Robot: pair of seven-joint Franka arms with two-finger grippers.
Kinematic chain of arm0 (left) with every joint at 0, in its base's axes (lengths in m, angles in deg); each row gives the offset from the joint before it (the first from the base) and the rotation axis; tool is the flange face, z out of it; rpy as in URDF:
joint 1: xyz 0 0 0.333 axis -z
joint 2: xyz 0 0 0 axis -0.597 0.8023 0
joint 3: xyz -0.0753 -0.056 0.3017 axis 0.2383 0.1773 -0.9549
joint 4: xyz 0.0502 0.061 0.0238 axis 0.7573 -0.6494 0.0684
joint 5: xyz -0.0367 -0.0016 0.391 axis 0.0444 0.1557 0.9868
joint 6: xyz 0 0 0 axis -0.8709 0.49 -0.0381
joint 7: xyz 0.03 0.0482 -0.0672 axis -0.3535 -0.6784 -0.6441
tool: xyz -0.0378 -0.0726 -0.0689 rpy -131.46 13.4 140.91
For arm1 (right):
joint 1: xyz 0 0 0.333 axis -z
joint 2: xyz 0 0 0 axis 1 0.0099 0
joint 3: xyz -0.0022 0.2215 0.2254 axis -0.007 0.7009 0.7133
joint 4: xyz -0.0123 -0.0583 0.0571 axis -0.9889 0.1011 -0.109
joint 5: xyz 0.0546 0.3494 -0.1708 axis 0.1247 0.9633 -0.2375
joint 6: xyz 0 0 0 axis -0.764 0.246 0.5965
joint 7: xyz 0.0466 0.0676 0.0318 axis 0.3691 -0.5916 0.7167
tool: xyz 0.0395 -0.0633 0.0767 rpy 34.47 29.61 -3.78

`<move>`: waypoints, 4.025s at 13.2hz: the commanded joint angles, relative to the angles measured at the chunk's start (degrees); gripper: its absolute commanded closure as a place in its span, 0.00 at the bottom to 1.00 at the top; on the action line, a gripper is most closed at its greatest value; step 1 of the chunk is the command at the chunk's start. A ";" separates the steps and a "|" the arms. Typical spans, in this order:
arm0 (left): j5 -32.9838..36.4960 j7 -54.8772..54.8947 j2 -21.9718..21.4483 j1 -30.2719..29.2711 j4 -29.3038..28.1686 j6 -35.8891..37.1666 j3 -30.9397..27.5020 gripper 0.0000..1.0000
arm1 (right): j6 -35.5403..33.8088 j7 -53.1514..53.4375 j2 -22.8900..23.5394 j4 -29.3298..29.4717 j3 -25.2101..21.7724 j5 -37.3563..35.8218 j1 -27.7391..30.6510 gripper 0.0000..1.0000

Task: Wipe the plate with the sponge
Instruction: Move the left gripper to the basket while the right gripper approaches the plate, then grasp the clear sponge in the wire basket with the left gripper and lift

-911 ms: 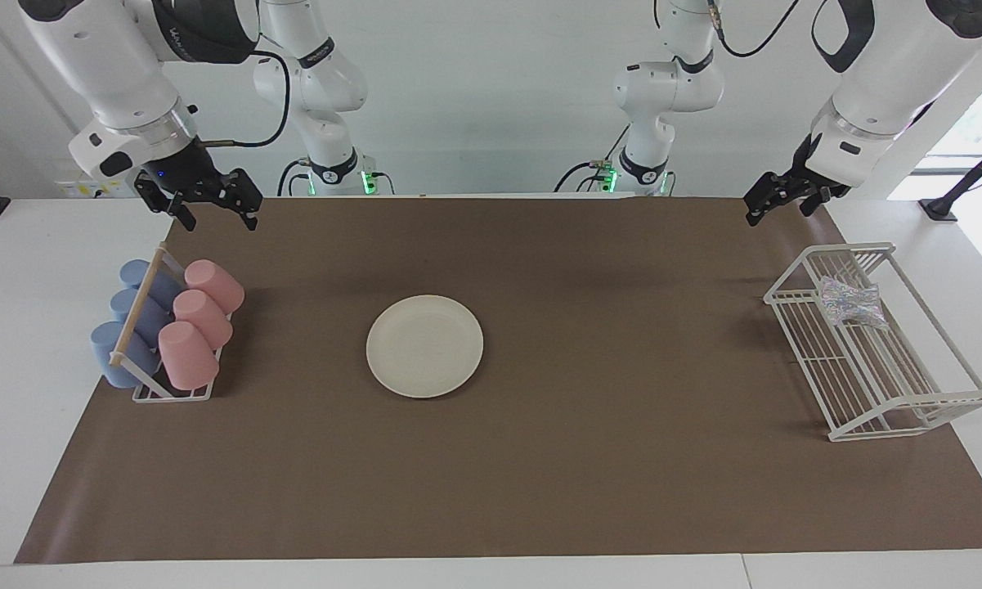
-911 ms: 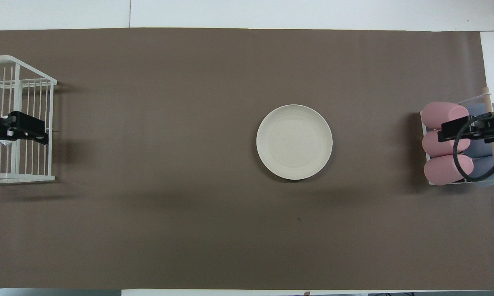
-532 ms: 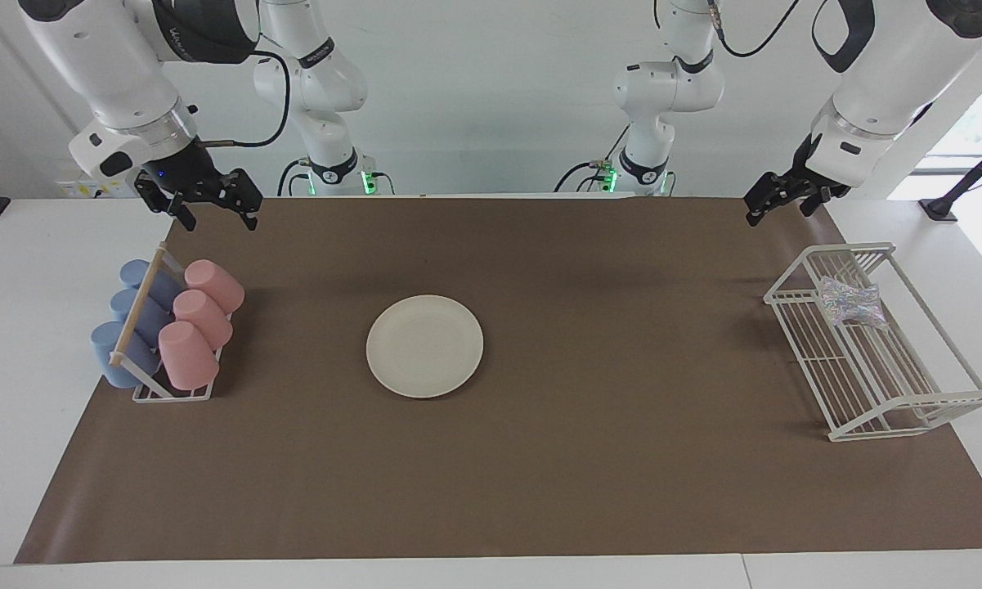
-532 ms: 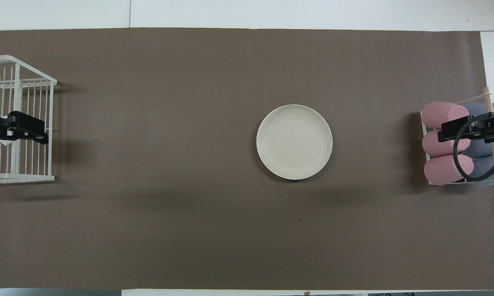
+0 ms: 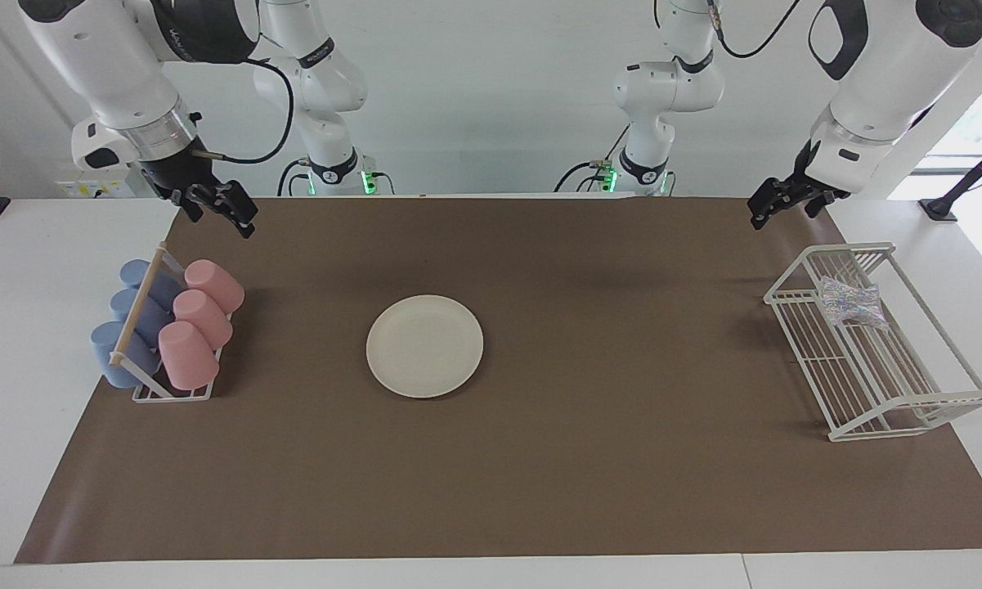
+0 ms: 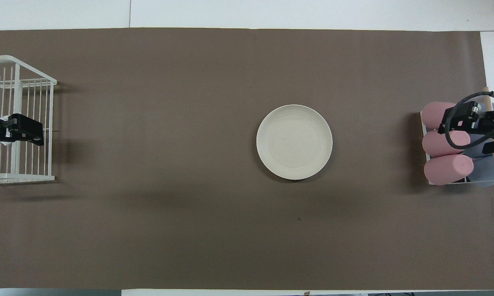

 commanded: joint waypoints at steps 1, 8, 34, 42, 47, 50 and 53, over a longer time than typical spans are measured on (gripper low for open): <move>7.92 -2.40 -0.43 2.51 -4.49 -3.59 -0.11 0.00 | -3.05 18.87 -0.96 -0.80 0.56 0.04 0.56 0.00; 32.53 -4.23 8.10 4.44 -11.51 -11.22 -0.28 0.00 | -3.59 43.40 -1.39 -1.33 1.62 0.13 -0.76 0.00; 32.36 -10.93 11.97 2.51 -4.02 -8.90 0.16 1.00 | 7.84 81.96 -2.80 -0.62 3.91 9.89 -25.19 0.00; -14.58 -12.33 8.64 -1.26 9.56 2.64 -0.81 1.00 | 7.92 88.66 -4.38 -3.87 3.91 9.71 -25.28 0.00; -37.88 -14.80 6.44 -5.74 5.54 3.70 -0.72 1.00 | 12.66 90.31 -3.24 -4.41 3.99 9.09 -28.00 0.35; -52.22 -12.53 0.65 -7.86 -6.75 -2.26 -0.72 1.00 | 16.61 93.75 -2.80 -4.85 4.70 9.01 -29.85 0.02; -62.24 -3.58 -5.07 -7.95 -18.27 -5.53 -0.72 1.00 | 16.37 96.91 0.08 -2.58 4.70 8.57 -30.37 0.00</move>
